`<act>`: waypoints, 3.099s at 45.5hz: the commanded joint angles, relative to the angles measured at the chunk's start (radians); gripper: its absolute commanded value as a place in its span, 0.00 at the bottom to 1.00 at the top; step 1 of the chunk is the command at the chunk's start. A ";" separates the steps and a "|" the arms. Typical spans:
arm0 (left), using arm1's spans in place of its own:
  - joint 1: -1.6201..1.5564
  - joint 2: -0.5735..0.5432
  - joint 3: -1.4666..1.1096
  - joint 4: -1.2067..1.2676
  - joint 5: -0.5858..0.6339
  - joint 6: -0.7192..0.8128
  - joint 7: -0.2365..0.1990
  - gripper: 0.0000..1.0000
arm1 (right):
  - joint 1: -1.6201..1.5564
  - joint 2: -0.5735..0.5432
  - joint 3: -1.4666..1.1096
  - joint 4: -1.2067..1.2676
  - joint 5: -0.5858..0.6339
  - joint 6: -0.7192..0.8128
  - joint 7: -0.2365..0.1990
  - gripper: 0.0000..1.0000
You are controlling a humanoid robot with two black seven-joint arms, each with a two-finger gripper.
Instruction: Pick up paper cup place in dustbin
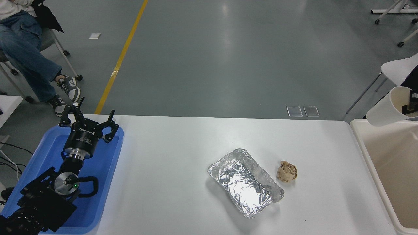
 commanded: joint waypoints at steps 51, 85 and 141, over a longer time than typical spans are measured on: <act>0.000 0.000 0.000 0.001 0.000 0.000 0.000 1.00 | -1.063 0.540 0.047 -0.829 0.697 -0.753 -0.062 0.00; 0.000 0.000 0.000 0.000 0.000 0.000 0.000 1.00 | -1.107 0.563 0.115 -0.800 0.702 -0.776 -0.061 1.00; 0.000 0.000 0.000 0.001 0.000 0.002 0.000 1.00 | 0.358 0.609 -0.597 0.136 0.682 0.044 -0.061 1.00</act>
